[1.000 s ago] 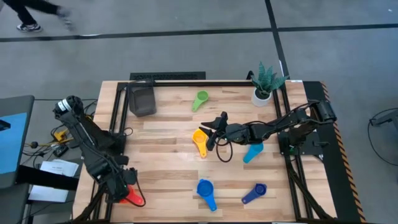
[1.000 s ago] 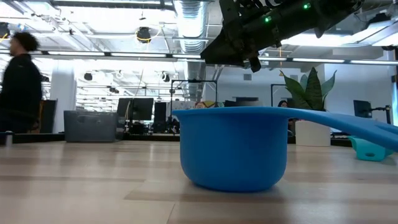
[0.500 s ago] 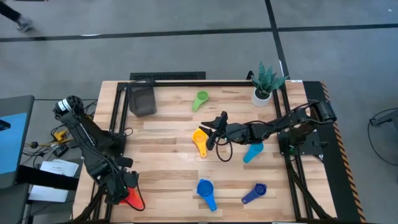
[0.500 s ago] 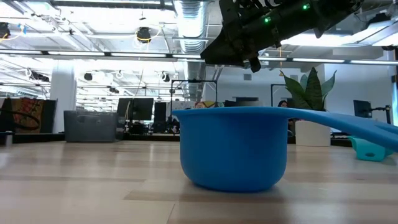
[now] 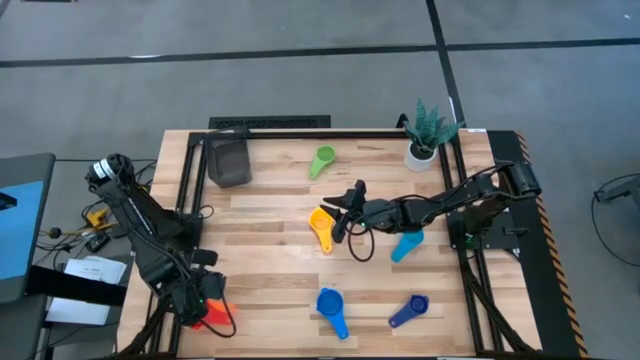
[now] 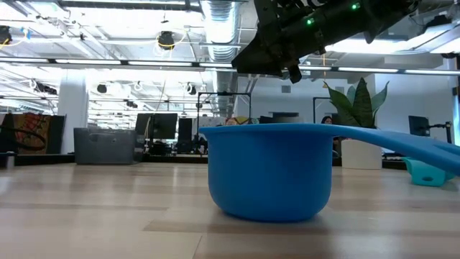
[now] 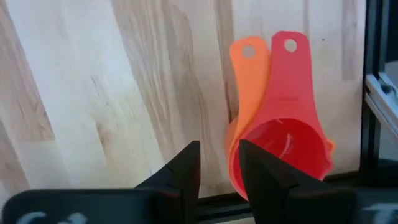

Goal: Nest measuring cups in basket
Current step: Move the stacked measuring cups to the center of the table

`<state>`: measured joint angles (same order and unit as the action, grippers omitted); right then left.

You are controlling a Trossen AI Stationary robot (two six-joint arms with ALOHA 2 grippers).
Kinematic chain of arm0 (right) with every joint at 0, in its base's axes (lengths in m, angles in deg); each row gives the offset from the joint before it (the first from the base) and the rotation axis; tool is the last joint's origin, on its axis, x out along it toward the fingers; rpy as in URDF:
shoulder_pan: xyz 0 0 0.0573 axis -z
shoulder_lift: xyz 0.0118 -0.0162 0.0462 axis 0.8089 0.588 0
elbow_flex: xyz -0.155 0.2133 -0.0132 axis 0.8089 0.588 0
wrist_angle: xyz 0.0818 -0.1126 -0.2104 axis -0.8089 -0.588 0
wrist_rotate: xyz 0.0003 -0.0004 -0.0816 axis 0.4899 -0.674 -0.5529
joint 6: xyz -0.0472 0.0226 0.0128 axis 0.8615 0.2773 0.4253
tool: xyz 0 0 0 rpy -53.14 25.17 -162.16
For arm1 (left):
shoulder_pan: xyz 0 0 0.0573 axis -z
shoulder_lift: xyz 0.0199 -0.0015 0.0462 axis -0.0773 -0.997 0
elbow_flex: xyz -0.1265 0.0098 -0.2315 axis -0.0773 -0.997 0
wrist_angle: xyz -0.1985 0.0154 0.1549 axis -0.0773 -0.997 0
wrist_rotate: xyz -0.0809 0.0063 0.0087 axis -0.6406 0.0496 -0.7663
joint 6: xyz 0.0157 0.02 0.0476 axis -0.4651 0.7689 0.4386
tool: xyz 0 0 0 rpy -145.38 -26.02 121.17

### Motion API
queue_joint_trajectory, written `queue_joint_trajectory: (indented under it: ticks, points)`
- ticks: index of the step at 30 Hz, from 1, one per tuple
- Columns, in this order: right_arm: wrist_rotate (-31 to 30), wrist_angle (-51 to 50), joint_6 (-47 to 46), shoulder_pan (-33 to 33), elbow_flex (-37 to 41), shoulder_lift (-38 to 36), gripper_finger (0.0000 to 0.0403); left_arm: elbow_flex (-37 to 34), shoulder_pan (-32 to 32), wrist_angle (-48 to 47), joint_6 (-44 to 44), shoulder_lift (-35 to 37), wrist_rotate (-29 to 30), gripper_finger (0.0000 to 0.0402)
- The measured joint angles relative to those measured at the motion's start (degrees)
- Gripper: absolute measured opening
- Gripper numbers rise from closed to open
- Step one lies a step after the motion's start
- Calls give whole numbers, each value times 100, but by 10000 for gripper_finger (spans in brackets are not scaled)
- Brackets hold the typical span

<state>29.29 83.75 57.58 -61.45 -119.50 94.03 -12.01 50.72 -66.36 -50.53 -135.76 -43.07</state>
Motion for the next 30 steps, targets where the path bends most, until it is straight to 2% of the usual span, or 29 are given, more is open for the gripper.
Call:
queue_joint_trajectory:
  ticks: [8,14,19,24,30]
  points:
    - [0,0,-4,0,0,0,124,0,20,25,-574,-540,-185,137]
    - [2,0,-11,0,0,0,124,0,54,22,-457,-1053,-769,176]
    - [1,0,-11,-1,0,0,124,0,86,25,-197,-1335,-1012,186]
    - [17,-2,-9,-4,0,0,124,4,87,43,43,-1546,-951,158]
    - [17,-7,-9,-11,0,0,124,4,30,179,679,-1779,-635,67]
